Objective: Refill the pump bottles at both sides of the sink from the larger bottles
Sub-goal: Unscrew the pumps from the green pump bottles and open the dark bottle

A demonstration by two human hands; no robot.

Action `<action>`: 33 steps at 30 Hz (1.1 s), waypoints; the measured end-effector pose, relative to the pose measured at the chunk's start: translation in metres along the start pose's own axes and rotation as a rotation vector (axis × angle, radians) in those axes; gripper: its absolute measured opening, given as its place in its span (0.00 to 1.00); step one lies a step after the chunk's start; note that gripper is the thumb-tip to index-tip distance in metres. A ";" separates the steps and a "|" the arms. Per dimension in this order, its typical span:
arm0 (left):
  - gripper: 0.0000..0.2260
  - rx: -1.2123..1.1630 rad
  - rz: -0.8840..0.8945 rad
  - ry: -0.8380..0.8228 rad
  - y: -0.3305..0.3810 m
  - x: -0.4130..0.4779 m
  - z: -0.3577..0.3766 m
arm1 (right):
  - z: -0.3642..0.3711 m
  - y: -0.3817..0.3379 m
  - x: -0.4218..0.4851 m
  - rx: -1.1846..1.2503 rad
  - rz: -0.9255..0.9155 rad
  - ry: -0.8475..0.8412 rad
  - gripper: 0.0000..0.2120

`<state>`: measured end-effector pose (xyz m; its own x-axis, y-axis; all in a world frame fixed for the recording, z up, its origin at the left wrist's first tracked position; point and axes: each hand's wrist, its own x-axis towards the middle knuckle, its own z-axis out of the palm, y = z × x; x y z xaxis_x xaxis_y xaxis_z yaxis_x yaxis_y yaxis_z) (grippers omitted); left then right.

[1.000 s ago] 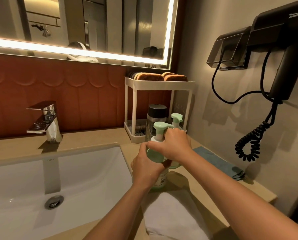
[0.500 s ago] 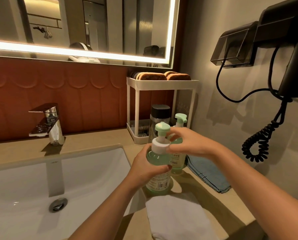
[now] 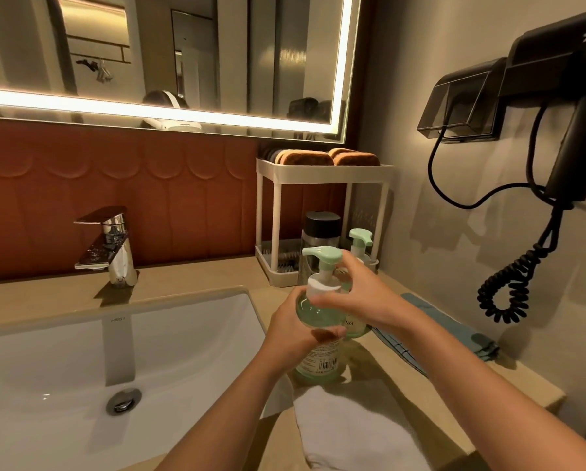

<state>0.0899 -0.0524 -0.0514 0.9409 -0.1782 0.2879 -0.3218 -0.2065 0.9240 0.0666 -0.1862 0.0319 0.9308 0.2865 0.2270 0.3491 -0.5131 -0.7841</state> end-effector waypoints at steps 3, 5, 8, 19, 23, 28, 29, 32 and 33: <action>0.30 0.007 0.009 -0.001 0.001 0.001 0.001 | 0.020 0.007 0.004 -0.345 0.046 0.269 0.27; 0.30 0.002 -0.004 0.005 0.002 0.001 0.002 | 0.025 0.006 0.006 -0.328 0.032 0.340 0.24; 0.30 0.008 0.002 0.012 0.002 0.000 0.002 | 0.015 0.000 0.006 -0.215 0.013 0.195 0.12; 0.30 0.012 0.000 0.012 0.001 0.001 0.002 | 0.016 0.004 0.008 -0.236 0.075 0.185 0.18; 0.29 0.017 0.013 0.008 0.004 0.000 0.001 | 0.014 0.006 0.006 -0.098 0.085 0.070 0.27; 0.30 -0.004 0.006 0.005 0.002 0.000 0.001 | 0.024 0.009 0.005 -0.171 0.068 0.312 0.31; 0.30 -0.007 0.002 0.004 0.001 0.000 0.001 | 0.024 0.009 0.005 -0.180 0.051 0.318 0.31; 0.30 -0.009 -0.003 0.002 0.000 0.001 0.001 | 0.019 0.008 0.004 -0.184 -0.017 0.304 0.29; 0.31 -0.006 -0.004 0.001 0.000 0.001 0.001 | 0.018 0.007 0.003 -0.178 -0.034 0.290 0.27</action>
<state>0.0911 -0.0531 -0.0513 0.9423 -0.1767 0.2843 -0.3174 -0.2017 0.9266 0.0695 -0.1746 0.0168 0.9014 0.0775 0.4259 0.3703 -0.6479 -0.6657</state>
